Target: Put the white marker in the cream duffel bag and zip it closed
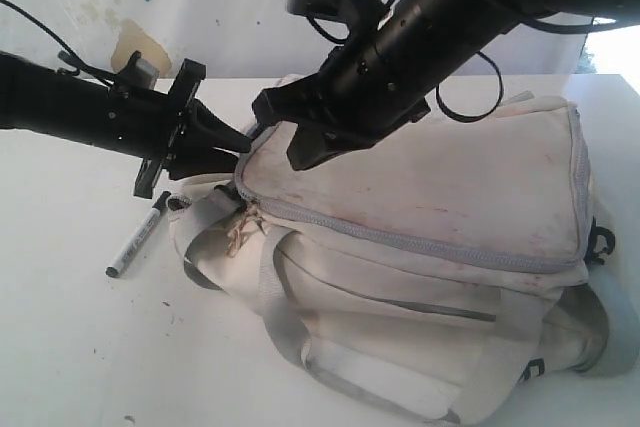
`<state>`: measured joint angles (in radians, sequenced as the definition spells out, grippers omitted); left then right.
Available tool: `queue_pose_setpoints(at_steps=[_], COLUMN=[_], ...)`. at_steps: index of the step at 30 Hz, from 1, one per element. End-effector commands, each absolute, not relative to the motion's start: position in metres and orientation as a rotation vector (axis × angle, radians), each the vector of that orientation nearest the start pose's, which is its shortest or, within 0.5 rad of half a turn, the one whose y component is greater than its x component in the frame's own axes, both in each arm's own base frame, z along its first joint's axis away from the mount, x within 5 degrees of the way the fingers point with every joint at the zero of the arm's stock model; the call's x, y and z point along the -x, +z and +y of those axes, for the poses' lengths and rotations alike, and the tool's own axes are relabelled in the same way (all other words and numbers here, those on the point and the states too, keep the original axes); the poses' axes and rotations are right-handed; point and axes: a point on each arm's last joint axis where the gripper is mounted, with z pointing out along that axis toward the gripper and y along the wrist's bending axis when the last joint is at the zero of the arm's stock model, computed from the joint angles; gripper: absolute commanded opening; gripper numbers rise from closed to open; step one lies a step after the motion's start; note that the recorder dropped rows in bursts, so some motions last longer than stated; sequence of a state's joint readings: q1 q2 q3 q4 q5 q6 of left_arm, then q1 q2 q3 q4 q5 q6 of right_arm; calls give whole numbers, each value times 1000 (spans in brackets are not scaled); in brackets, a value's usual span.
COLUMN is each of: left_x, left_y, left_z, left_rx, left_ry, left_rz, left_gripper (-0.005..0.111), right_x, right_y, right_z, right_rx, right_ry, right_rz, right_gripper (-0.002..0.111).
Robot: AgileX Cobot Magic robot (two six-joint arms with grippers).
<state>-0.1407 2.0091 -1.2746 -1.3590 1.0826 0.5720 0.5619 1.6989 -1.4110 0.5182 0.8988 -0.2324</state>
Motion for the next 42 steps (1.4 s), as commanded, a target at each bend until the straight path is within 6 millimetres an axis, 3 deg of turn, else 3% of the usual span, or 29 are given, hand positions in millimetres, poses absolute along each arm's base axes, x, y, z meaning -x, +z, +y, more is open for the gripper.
queue_pose_setpoints(at_steps=[1,7,10,16,19,23,29,32,38,42], left_x=[-380,-381,-378,-378,-377,-376,-370,-374,-378,-381], left_y=[185,186,183,193,200,195,182,178,174,166], left_z=[-135,-140,-138,-122,-113,-111,-137,-139,-140,-142], left_rx=[177,237,175,69,40,-34,-65,-11,82,156], left_ry=[-1689,-1889,-1837,-1731,-1661,-1452,-1461,-1396,-1433,-1486], left_rz=[2542,2464,2521,2509,2519,2603,2641,2632,2625,2614], left_gripper=[29,29,30,55,59,59,59,59,58,41], right_x=[-287,-278,-275,-275,-274,-272,-266,-264,-263,-264], right_y=[300,298,298,296,296,296,297,296,296,297], right_z=[229,238,240,238,238,242,251,251,251,252], right_rx=[649,637,662,662,664,676,715,723,708,689], right_ry=[775,778,766,717,717,721,726,726,729,733], right_rz=[2599,2643,2647,2669,2667,2661,2638,2648,2662,2658], right_gripper=[0,0,0,0,0,0,0,0,0,0])
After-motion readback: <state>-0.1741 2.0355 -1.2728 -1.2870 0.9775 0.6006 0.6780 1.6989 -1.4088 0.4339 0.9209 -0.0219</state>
